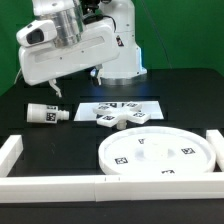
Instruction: Assemble round table
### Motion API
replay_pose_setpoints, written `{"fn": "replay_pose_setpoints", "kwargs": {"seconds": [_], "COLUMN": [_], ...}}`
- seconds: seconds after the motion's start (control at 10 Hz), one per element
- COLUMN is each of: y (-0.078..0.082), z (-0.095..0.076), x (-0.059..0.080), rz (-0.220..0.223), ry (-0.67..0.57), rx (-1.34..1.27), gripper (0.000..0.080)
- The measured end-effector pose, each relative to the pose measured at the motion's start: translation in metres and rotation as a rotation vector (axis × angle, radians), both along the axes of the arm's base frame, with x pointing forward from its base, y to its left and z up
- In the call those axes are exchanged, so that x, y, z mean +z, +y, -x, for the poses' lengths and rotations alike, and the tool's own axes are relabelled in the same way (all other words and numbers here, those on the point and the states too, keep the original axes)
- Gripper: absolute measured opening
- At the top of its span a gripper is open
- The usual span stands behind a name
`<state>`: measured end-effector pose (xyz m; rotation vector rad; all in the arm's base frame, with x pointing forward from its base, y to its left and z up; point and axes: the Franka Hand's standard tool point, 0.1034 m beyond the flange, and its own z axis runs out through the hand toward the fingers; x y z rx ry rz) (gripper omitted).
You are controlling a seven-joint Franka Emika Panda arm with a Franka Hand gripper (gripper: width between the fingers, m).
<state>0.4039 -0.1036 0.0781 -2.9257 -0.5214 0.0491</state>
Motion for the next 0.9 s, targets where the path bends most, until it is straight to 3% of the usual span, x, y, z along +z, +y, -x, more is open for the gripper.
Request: {"fn": "replay_pose_setpoints", "kwargs": {"seconds": [0.1,0.4,0.5,0.9], "y": [-0.001,-0.006,-0.006,-0.005], "z": [0.0,-0.014,-0.012,-0.013], "x": [0.0,0.007,0.007,0.006], "rz": [0.0,0.006,-0.012,-0.011], "ry": [0.0,0.058,0.071,0.071], "rx": [-0.002,-0.321,-0.345,-0.341], "gripper": [0.0649,0.0649,0.0649,0.0649]}}
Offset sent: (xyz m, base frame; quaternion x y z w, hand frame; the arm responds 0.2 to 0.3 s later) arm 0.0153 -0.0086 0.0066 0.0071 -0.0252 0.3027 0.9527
